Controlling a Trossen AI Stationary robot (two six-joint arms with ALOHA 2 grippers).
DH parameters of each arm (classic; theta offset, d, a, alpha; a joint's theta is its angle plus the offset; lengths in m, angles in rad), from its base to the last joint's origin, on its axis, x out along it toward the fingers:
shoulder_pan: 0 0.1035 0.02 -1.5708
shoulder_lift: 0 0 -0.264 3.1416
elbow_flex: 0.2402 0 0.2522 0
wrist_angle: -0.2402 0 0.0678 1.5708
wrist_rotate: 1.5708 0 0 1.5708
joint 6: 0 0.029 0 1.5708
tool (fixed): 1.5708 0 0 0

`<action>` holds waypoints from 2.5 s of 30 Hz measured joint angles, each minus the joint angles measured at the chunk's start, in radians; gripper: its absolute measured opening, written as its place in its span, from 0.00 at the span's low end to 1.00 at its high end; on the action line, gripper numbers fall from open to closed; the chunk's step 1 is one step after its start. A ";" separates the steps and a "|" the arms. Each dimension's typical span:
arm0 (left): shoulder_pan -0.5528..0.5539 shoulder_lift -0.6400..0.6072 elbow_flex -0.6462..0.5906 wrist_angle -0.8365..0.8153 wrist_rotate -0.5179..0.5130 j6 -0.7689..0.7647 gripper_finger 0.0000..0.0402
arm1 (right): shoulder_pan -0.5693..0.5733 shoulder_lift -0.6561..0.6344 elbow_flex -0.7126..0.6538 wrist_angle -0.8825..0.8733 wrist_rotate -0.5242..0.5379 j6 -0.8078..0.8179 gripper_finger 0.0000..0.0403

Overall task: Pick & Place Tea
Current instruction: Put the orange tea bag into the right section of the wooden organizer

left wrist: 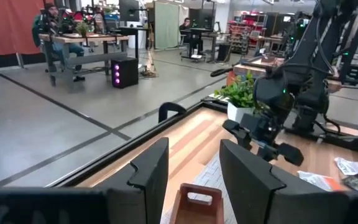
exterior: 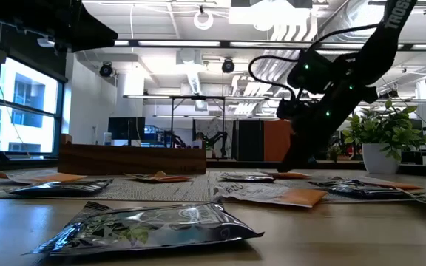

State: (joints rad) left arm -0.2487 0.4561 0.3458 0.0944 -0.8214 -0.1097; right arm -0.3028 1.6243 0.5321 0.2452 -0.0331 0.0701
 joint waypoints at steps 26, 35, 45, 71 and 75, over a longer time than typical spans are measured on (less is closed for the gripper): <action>0.000 0.000 0.001 0.000 -0.004 0.000 0.36 | 0.070 -0.095 0.077 0.028 0.124 -0.168 0.01; 0.000 0.000 0.001 0.014 -0.004 0.000 0.36 | 0.167 -0.019 0.214 0.425 0.305 -0.342 0.01; 0.000 0.000 0.001 0.015 -0.003 0.000 0.36 | 0.153 0.264 0.539 0.283 0.223 -0.554 0.00; 0.000 0.000 0.001 0.008 0.001 0.000 0.36 | 0.099 0.360 0.664 0.110 0.132 -0.575 0.12; 0.000 0.000 0.001 0.008 0.001 0.000 0.36 | 0.099 0.360 0.664 0.111 0.165 -0.576 0.20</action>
State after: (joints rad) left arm -0.2489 0.4558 0.3470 0.1020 -0.8204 -0.1097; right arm -0.2034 1.9845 1.1961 0.3558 0.1318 -0.5059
